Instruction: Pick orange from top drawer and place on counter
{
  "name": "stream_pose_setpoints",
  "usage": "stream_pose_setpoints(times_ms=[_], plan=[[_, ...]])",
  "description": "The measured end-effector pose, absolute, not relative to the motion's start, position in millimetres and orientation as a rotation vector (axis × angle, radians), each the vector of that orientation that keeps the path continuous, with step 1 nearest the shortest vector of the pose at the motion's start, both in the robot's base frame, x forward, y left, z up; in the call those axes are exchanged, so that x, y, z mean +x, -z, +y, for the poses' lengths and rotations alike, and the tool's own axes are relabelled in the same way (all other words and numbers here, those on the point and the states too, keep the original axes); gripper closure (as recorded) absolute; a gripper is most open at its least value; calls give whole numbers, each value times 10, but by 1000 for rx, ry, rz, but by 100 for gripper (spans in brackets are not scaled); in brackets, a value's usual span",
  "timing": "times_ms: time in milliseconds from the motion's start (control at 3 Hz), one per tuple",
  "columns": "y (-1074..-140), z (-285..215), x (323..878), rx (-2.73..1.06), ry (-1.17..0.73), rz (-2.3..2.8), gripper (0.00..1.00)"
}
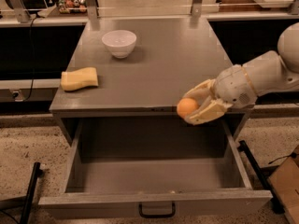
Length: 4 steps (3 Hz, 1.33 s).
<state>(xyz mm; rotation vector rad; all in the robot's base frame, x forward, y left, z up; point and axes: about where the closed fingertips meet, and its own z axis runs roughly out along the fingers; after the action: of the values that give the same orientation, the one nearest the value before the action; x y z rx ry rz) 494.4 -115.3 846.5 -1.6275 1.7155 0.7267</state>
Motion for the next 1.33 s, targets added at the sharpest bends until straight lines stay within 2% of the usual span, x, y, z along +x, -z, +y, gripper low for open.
stream_pose_setpoints(times_ms=[667, 1333], plan=[[-8644, -1460, 5471, -1368, -663, 1906, 100], [-8526, -1490, 6074, -1252, -548, 1952, 100]])
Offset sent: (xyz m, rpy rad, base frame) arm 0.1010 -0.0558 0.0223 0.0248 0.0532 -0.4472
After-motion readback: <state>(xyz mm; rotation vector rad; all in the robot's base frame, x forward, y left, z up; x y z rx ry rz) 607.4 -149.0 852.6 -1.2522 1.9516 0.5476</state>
